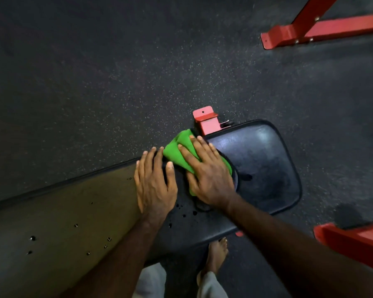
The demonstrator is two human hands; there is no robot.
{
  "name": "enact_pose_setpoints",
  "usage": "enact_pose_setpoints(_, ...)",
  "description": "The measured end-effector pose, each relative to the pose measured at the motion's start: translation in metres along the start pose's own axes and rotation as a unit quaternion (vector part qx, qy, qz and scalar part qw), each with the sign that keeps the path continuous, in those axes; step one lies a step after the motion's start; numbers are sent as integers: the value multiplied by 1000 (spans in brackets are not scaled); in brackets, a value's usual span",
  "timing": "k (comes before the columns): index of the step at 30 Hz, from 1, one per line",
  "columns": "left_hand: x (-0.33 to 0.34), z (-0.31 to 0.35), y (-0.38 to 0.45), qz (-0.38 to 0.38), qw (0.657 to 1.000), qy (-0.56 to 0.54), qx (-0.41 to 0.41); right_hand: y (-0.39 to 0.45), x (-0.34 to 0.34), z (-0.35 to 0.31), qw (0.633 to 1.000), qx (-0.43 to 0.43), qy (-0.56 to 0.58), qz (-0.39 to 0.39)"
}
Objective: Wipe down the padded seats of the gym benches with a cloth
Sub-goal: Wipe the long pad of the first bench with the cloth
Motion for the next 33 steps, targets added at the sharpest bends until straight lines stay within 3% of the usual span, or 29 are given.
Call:
enact_pose_setpoints(2,-1,0,-1,-2,1000,0,-1,6,-10,33,997,-65,-37,-26)
enact_pose_setpoints(3,-1,1,-1,-5,1000,2,-1,11,-16,48,999,-9,-37,-5)
enact_pose_setpoints(5,0,2,-1,-14,1000,4,-6,15,-21,50,978,194,4,77)
enact_pose_setpoints(6,0,2,-1,-17,1000,6,-9,15,-18,37,961,253,24,105)
enact_pose_setpoints(7,1,2,-1,-17,1000,9,-11,14,-12,19,960,256,35,112)
enact_pose_setpoints(8,1,2,-1,-19,1000,14,-11,10,-6,4,974,203,38,92)
enact_pose_setpoints(10,0,2,0,-19,1000,19,-7,-3,0,-7,1000,20,16,10)
enact_pose_setpoints(12,0,2,0,-21,1000,21,-4,-1,-7,22,998,-53,-21,-19)
enact_pose_setpoints(14,0,3,0,-26,999,21,-7,9,-14,42,996,83,-12,29)
enact_pose_setpoints(16,0,3,0,-27,999,21,-10,11,-13,26,963,249,27,105)
enact_pose_setpoints(17,-1,4,0,-25,999,19,-9,9,-8,8,959,257,39,111)
enact_pose_setpoints(18,-1,3,0,-21,1000,16,-8,3,-1,-8,972,210,45,93)
enact_pose_setpoints(21,-3,3,0,-17,1000,-4,3,-16,5,-8,998,-63,7,-17)
enact_pose_setpoints(22,-3,3,-1,-17,1000,-2,6,-13,1,9,996,-84,-12,-19)
enact_pose_setpoints(23,-3,3,-1,-19,1000,2,7,-8,-4,22,999,-45,-18,-3)
enact_pose_setpoints(24,-3,3,-1,-24,1000,6,5,-3,-7,32,998,47,0,29)
enact_pose_setpoints(26,-2,3,-1,-32,999,11,1,-1,-8,22,962,246,56,103)
enact_pose_setpoints(27,-1,3,-2,-30,999,12,2,-3,-4,6,956,266,65,109)
enact_pose_setpoints(28,-2,3,-2,-24,1000,11,5,-7,2,-9,969,221,66,91)
enact_pose_setpoints(31,-4,3,-1,-23,1000,6,13,-22,4,-3,999,-43,2,-15)
enact_pose_setpoints(32,-4,3,-2,-25,1000,7,12,-20,-2,12,999,-49,-16,-8)
enact_pose_setpoints(33,-5,2,-2,-24,1000,7,11,-16,-7,25,1000,12,-13,11)
Point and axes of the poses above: each hand's wrist, its own y-axis towards the middle knuckle, its own x-axis out of the palm, z = x × y, the point moved 2 cm from there along y, towards the middle knuckle, and after that the axes turned 1 degree about -z, right-handed, at the moved point
